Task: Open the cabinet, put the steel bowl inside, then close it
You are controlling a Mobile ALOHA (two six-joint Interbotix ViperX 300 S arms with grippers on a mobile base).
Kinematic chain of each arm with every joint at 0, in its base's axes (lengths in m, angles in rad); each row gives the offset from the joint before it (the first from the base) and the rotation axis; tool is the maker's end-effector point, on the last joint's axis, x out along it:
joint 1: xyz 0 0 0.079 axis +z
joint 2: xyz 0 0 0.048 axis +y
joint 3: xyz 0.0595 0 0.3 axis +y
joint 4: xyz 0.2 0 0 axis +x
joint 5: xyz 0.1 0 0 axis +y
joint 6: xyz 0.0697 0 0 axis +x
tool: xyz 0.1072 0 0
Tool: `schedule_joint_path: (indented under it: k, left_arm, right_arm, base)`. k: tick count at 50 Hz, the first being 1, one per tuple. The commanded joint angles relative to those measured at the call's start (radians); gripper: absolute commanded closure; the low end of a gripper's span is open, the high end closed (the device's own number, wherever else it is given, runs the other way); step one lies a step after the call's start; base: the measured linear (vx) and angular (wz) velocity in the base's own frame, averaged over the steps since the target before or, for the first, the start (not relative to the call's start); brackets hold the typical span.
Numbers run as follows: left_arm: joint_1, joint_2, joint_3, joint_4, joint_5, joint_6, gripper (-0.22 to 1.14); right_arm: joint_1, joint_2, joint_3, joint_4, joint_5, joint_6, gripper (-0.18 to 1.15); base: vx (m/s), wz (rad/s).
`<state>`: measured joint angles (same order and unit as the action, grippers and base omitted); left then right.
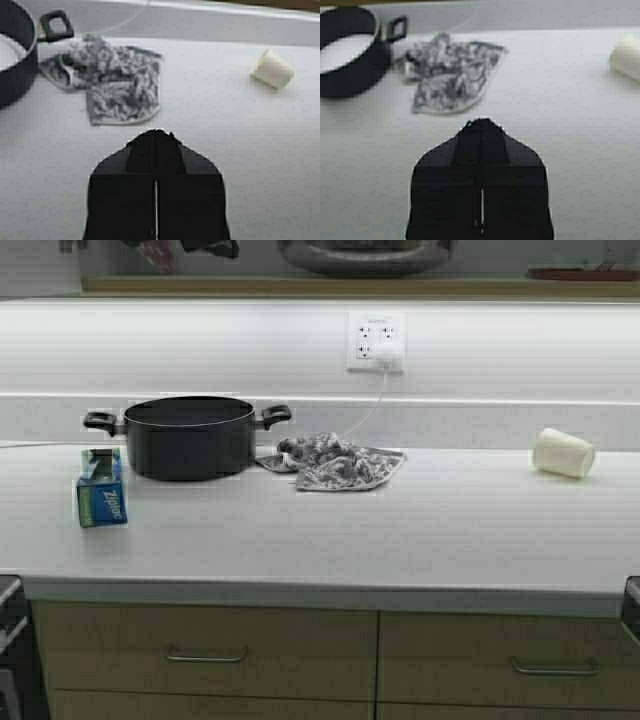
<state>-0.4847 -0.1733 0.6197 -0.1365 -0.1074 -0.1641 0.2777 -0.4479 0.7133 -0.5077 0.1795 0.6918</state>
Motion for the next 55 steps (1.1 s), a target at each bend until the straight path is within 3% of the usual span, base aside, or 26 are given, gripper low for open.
schedule_joint_path:
  k: [1,16,25,41,55]
  left_arm:
    - [-0.002,-0.005,-0.023,-0.002,-0.008,0.000,0.87]
    - [0.018,-0.006,-0.032,0.006,0.000,0.014,0.87]
    - [0.195,-0.074,-0.025,0.011,0.054,0.021,0.87]
    - [0.471,-0.275,-0.029,0.083,0.189,0.025,0.87]
    - [0.615,-0.370,-0.124,0.132,0.299,0.026,0.87]
  right_arm:
    - [-0.002,0.023,-0.028,-0.009,-0.003,-0.003,0.90]
    - [-0.003,0.057,-0.034,-0.018,-0.020,-0.009,0.90]
    - [-0.034,0.029,-0.046,-0.054,-0.006,-0.060,0.90]
    - [-0.192,-0.118,-0.094,-0.069,0.038,-0.115,0.90]
    - [-0.273,-0.176,-0.175,-0.071,0.091,-0.146,0.90]
  base:
    - [-0.21,0.05]
    - [-0.22,0.04]
    - [-0.20,0.00]
    - [-0.15,-0.09]
    - [-0.16,-0.09]
